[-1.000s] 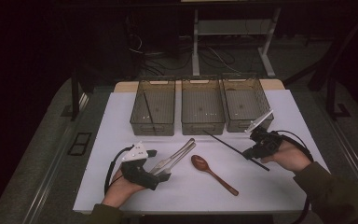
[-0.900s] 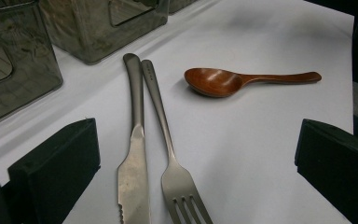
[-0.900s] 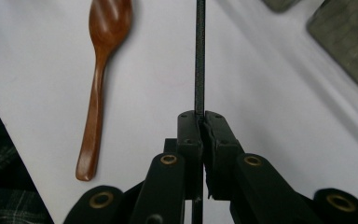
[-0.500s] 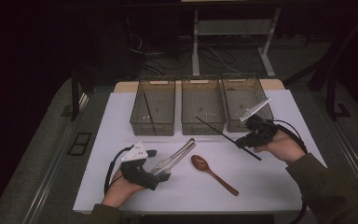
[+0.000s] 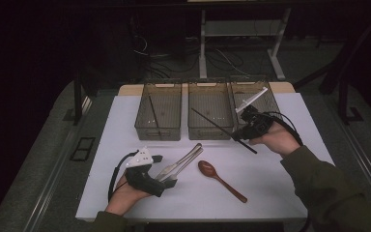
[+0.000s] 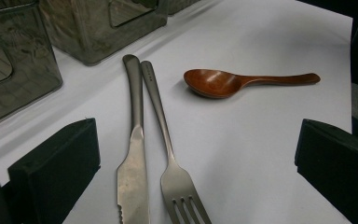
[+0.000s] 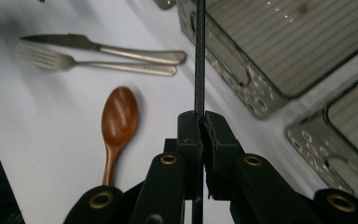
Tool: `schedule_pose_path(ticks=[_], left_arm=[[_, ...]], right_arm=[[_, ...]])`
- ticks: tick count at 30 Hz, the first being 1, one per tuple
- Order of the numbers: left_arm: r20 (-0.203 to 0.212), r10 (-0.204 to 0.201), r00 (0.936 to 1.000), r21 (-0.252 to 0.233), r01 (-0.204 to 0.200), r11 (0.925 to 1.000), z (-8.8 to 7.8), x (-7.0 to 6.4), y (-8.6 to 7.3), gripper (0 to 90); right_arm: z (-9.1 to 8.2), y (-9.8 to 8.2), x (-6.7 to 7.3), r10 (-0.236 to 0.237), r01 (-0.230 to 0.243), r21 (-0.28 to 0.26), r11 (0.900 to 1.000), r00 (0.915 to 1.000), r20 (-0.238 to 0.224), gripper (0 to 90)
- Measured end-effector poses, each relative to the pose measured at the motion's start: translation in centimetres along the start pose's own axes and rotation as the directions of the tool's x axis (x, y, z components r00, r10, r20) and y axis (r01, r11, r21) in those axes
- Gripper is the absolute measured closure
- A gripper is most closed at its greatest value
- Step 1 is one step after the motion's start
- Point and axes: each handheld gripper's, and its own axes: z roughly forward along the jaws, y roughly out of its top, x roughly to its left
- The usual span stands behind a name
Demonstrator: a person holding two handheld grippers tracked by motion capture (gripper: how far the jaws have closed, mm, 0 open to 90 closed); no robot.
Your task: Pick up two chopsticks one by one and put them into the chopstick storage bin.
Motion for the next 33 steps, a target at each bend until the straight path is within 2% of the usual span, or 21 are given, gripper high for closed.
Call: schedule_pose_path(ticks=[15, 33], left_arm=[[0.007, -0.002, 1.0000, -0.004, 0.002, 1.0000, 0.0, 0.0, 0.0, 0.0], [0.014, 0.002, 0.9999, -0.016, -0.001, 0.9999, 0.0, 0.0, 0.1, 0.0]], right_arm=[[1.8, 6.1, 0.0, 0.028, -0.028, -0.020, 0.999, 0.9996, 0.001, 84.7], [5.6, 13.3, 0.4, 0.059, -0.060, 0.018, 0.998, 0.9974, 0.041, 84.7]])
